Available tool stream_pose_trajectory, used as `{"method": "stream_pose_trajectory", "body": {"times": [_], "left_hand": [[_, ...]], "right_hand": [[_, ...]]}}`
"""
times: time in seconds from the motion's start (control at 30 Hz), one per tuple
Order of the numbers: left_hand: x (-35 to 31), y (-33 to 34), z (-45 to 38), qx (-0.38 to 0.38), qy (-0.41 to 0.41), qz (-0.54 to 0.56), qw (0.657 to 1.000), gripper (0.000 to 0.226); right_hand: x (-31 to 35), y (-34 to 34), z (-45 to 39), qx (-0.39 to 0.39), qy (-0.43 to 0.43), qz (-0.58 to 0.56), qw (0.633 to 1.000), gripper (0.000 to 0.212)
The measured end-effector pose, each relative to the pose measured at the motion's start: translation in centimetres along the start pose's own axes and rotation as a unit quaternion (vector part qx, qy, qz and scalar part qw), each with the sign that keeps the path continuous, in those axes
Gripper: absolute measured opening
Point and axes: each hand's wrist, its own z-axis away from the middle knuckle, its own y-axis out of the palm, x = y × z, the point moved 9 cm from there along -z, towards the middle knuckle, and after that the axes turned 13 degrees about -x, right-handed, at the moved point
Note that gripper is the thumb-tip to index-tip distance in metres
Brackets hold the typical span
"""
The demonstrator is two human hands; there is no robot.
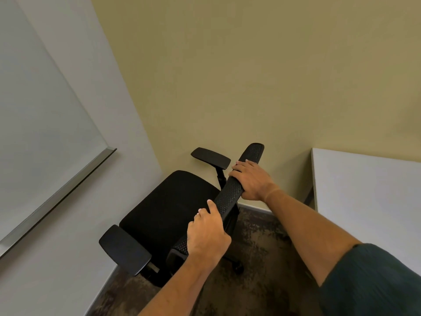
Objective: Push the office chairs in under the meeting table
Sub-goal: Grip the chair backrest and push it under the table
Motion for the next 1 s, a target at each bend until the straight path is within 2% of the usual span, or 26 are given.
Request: {"method": "stream_pose_trajectory", "body": {"times": [0.17, 0.37, 0.53, 0.8, 1.0], "left_hand": [[-0.6, -0.4, 0.5, -0.038, 0.021, -0.015, 0.999, 0.073], [-0.1, -0.7, 2.2, -0.055, 0.037, -0.025, 0.997, 0.057], [2.1, -1.7, 3.4, -0.052, 0.022, -0.035, 0.998, 0.032], [6.4, -2.9, 6.1, -0.047, 0.044, -0.080, 0.995, 0.016], [8.3, -3.8, 7.5, -0.044, 0.057, -0.064, 0.995, 0.007]], "right_hand": [[0.0, 0.2, 0.7, -0.034, 0.014, -0.020, 0.999, 0.056], [1.1, -0.1, 2.6, -0.034, 0.032, -0.022, 0.999, 0.057], [4.0, -0.9, 4.2, -0.045, 0.052, -0.031, 0.997, 0.052], [9.9, -1.7, 6.9, -0.061, 0.090, -0.034, 0.993, 0.043], [13.5, -2.9, 8.6, -0.051, 0.116, -0.036, 0.991, 0.034]]}}
